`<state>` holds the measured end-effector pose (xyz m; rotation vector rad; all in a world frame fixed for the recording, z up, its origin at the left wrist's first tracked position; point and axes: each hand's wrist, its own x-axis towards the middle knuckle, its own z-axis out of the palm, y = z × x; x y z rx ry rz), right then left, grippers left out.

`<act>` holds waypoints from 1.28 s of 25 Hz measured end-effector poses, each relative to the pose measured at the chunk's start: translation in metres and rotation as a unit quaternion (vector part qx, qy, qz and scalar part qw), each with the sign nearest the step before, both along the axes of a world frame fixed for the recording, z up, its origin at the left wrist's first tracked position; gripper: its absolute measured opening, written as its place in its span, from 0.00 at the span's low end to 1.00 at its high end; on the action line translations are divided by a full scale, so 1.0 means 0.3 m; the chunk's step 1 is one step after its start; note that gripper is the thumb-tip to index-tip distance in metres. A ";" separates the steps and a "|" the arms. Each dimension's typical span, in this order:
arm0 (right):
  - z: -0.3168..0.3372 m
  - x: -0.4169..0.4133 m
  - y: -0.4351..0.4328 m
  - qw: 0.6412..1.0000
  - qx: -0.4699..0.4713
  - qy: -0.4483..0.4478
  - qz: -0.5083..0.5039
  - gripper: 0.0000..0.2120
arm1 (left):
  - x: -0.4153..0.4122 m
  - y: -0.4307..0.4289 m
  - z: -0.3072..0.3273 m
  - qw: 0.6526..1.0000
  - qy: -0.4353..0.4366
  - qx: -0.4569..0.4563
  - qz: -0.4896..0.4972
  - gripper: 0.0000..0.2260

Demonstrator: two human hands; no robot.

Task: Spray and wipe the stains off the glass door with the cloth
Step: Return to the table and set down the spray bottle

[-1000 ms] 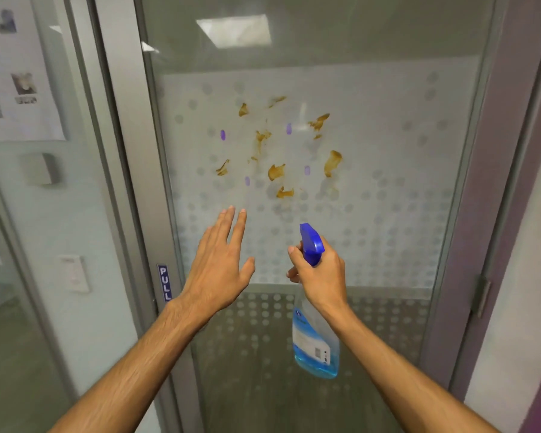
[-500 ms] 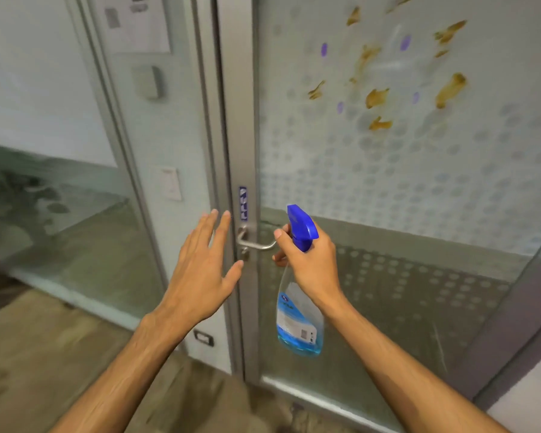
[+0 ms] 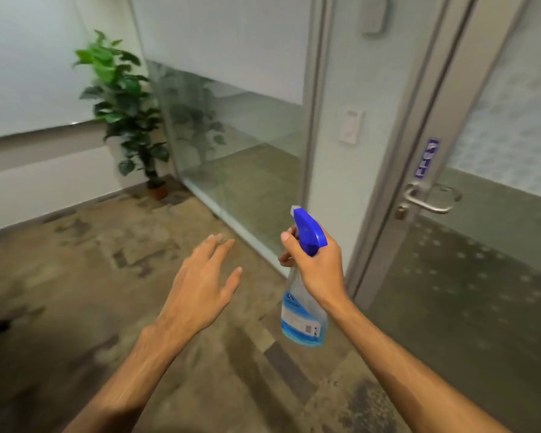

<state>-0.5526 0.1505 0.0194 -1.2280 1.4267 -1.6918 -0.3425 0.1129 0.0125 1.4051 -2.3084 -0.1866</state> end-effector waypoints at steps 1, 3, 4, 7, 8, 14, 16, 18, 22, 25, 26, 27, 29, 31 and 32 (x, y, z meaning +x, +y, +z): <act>-0.014 0.092 -0.019 1.000 0.003 0.001 0.025 0.03 | 0.096 0.015 -0.011 1.000 -0.007 0.003 0.020 0.30; -0.031 0.279 -0.053 0.997 0.003 -0.002 0.073 0.04 | 0.285 0.052 -0.029 0.998 -0.012 0.015 0.062 0.32; -0.035 0.362 -0.069 0.996 0.004 -0.002 0.094 0.05 | 0.369 0.071 -0.034 0.996 -0.010 0.020 0.086 0.31; -0.048 0.588 -0.121 0.988 0.011 0.007 0.153 0.02 | 0.597 0.118 -0.045 0.988 -0.004 0.024 0.155 0.27; -0.052 0.668 -0.140 0.984 0.013 0.015 0.178 0.02 | 0.672 0.137 -0.046 0.982 0.002 0.032 0.184 0.27; -0.097 1.062 -0.247 0.954 -0.010 0.157 0.254 0.04 | 0.995 0.231 -0.051 0.943 0.065 0.045 0.324 0.29; -0.115 1.184 -0.297 0.943 -0.019 0.215 0.252 0.10 | 1.088 0.240 -0.066 0.929 0.069 0.046 0.360 0.28; -0.126 1.309 -0.354 0.932 -0.031 0.242 0.269 0.19 | 1.184 0.234 -0.084 0.915 0.072 0.049 0.395 0.29; -0.153 1.532 -0.494 0.904 -0.037 0.268 0.332 0.19 | 1.345 0.177 -0.100 0.879 0.077 0.048 0.468 0.28; -0.182 1.700 -0.603 0.882 -0.044 0.270 0.384 0.16 | 1.451 0.113 -0.104 0.851 0.080 0.058 0.516 0.28; -0.187 1.757 -0.632 0.875 -0.055 0.259 0.405 0.16 | 1.488 0.094 -0.106 0.841 0.084 0.063 0.531 0.28; -0.190 1.806 -0.655 0.868 -0.069 0.246 0.426 0.16 | 1.517 0.077 -0.108 0.831 0.088 0.068 0.545 0.28; -0.191 1.911 -0.692 0.843 -0.085 0.231 0.478 0.14 | 1.584 0.043 -0.118 0.807 0.093 0.076 0.578 0.29; -0.199 2.008 -0.718 0.820 -0.066 0.221 0.524 0.12 | 1.643 0.020 -0.127 0.785 0.096 0.091 0.605 0.29; -0.203 2.054 -0.729 0.809 -0.051 0.216 0.544 0.13 | 1.671 0.011 -0.135 0.776 0.096 0.099 0.616 0.30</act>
